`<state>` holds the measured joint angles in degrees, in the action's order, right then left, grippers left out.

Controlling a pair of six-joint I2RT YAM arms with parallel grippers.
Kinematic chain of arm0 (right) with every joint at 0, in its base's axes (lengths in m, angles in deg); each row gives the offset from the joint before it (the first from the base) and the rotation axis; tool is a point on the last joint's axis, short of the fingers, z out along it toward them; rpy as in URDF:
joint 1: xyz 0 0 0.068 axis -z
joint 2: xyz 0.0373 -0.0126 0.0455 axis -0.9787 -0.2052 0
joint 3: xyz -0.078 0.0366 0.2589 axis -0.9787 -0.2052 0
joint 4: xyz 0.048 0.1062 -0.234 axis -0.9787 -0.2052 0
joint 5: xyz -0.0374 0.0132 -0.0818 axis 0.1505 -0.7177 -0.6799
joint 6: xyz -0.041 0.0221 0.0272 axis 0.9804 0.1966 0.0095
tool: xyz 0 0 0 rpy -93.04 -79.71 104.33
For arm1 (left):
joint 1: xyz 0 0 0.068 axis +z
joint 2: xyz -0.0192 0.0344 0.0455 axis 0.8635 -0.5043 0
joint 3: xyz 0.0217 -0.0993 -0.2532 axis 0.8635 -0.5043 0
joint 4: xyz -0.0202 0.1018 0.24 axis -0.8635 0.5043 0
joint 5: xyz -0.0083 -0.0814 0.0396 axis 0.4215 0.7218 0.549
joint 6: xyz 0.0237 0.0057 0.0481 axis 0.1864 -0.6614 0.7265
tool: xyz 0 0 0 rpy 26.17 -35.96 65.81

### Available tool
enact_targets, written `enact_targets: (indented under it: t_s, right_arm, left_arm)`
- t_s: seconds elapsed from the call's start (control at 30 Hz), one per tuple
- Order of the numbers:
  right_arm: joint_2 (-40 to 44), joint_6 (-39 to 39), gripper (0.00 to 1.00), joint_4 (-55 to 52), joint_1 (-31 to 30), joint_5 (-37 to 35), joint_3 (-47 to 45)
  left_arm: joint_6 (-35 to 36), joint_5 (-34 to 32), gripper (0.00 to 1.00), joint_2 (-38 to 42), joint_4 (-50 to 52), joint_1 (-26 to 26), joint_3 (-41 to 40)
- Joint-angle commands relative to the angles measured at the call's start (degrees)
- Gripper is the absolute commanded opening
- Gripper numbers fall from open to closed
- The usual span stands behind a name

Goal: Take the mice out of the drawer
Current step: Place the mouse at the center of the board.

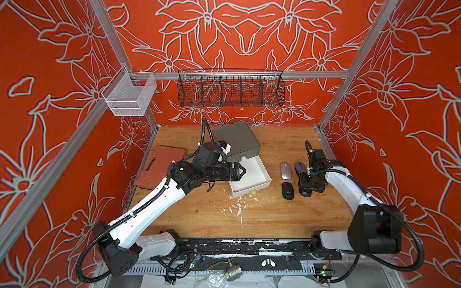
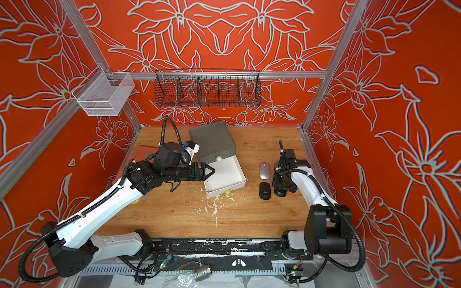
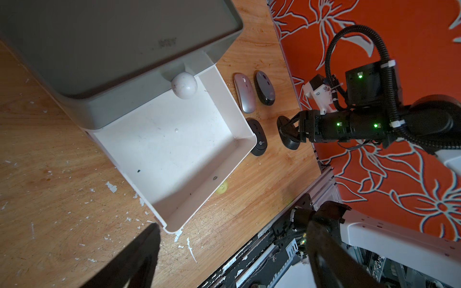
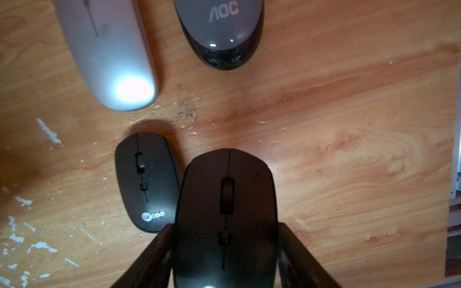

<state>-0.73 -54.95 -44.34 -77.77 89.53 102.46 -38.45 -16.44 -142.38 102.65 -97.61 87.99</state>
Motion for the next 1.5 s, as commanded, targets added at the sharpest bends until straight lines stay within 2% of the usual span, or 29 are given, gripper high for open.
enact_targets:
  t_s: [0.0, 0.23, 0.3, 0.4, 0.5, 0.63, 0.8, 1.0, 1.23, 1.47]
  right_arm:
    - [-2.79, 1.24, 0.66, -1.9, 1.01, 0.11, 1.62]
    - [-7.85, 1.93, 0.66, -2.96, 2.83, -0.19, 3.95]
    - [-7.26, 1.94, 0.66, -3.11, 2.78, 0.84, 4.6]
    - [-5.75, 0.43, 0.66, -4.87, 2.79, -1.83, 6.37]
    - [-3.18, -0.23, 0.66, -4.87, 2.85, 2.22, 7.67]
    - [1.76, -3.31, 0.64, -2.51, 1.72, 9.76, 7.91]
    - [7.53, -7.21, 0.63, -1.59, -3.05, 12.15, 7.13]
    - [12.95, -13.31, 0.62, 1.35, -12.23, 11.91, 1.82]
    - [18.28, -19.71, 0.58, 8.09, -20.09, 11.77, -6.0]
    - [20.25, -23.46, 0.57, 13.8, -26.2, 9.89, -11.59]
  left_arm:
    - [1.13, -0.08, 0.89, 1.91, -0.23, -0.21, 0.46]
    - [1.31, -0.9, 0.9, 3.26, -0.73, -0.26, 0.29]
    - [1.29, -1.56, 0.9, 3.46, -0.65, -0.25, 0.26]
    - [1.36, -1.41, 0.9, 3.69, -0.65, -0.26, 0.28]
    - [2.8, -2.78, 0.9, 3.73, 0.32, -0.26, 1.22]
    - [5.16, -8.63, 0.91, 3.88, 2.33, -0.17, 2.75]
    - [6.38, -15.09, 0.93, 2.76, 7.49, 2.34, 6.39]
    - [5.39, -11.34, 0.95, 2.03, 7.18, 10.49, 7.82]
    - [3.47, -10.01, 0.97, -3.63, 8.57, 14.89, 10.74]
    - [2.5, -5.77, 0.97, -9.92, 5.71, 18.28, 11.71]
